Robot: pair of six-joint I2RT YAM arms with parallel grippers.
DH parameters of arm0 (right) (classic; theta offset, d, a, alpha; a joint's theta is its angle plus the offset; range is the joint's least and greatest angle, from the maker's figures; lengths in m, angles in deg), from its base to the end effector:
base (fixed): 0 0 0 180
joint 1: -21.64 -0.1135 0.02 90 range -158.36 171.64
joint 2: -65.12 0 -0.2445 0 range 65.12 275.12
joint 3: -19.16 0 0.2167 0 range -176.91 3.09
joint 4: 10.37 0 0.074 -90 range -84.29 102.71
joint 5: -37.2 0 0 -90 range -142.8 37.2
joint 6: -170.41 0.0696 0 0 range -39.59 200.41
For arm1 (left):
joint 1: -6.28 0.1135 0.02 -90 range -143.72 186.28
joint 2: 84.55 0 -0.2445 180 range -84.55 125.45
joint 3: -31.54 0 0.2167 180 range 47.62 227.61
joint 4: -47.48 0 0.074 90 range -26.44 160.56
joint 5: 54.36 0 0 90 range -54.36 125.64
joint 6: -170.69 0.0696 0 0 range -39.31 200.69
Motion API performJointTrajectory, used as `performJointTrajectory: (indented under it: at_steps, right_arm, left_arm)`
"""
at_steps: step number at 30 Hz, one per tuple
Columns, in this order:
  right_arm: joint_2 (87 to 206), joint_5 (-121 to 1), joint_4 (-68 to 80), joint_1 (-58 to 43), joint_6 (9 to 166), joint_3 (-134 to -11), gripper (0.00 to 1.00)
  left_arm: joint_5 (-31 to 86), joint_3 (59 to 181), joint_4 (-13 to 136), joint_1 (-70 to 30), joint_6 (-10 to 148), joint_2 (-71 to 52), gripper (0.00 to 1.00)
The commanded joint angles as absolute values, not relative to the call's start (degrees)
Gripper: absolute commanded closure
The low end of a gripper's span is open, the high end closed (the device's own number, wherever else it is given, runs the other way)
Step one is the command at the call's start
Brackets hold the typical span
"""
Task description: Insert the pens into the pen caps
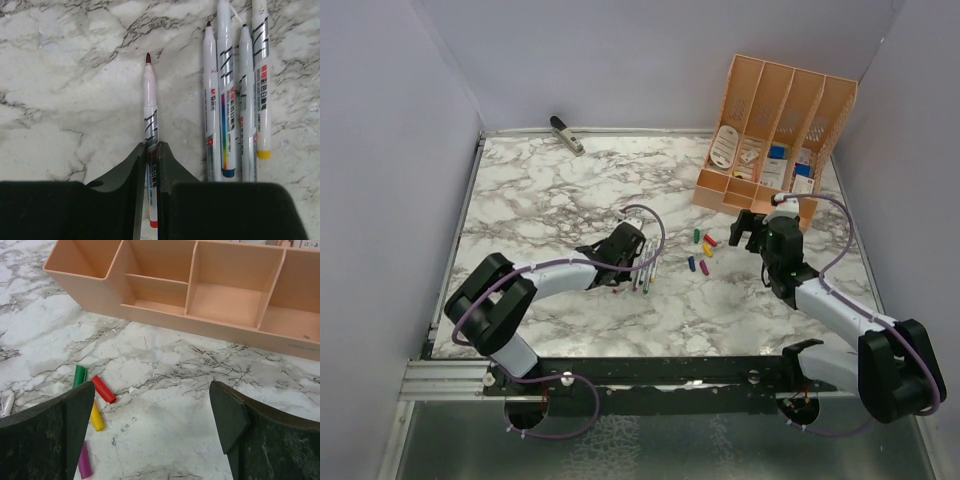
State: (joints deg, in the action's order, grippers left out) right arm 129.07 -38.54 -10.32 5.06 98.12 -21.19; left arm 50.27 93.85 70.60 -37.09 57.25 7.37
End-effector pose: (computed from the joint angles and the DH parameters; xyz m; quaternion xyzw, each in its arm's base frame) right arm 0.2357 0.0523 0.1897 0.0761 0.8298 0.0608 0.5495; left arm 0.2317 -0.1947 0.1383 0.1226 0.9327 -0.0738 0.3310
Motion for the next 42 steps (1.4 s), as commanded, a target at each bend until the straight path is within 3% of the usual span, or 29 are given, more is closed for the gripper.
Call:
performJointTrajectory:
  at_steps: [1,14,19,23,25,30,42]
  right_arm:
    - [131.96,-38.04,-8.64,4.59,97.65,-24.84,0.03]
    - [137.53,-45.03,-8.83,4.15,93.71,-28.95,0.36]
    - [140.02,-47.86,-6.98,4.15,93.31,-30.52,0.58]
    - [141.94,-51.04,-6.69,4.11,93.73,-30.81,0.88]
    - [142.91,-51.37,-5.8,4.09,93.83,-31.44,0.99]
    - [143.1,-52.27,-5.55,4.07,94.68,-30.88,0.98]
    - [149.62,-55.99,-2.8,0.3,88.4,-37.64,0.72]
  left_arm:
    - [52.29,91.14,73.25,-37.44,58.72,2.89,1.0]
    - [46.93,84.6,62.33,-37.52,61.79,-10.44,1.0]
    - [44.97,82.61,59.19,-37.61,62.41,-14.11,1.0]
    - [42.62,81.26,57.33,-37.63,62.12,-14.23,1.0]
    - [41.97,80.81,56.79,-37.67,61.93,-13.73,1.0]
    - [40.86,80.04,56.33,-38.23,61.28,-14.54,1.0]
    - [35.43,79.89,56.43,-39.45,64.0,-14.38,1.0]
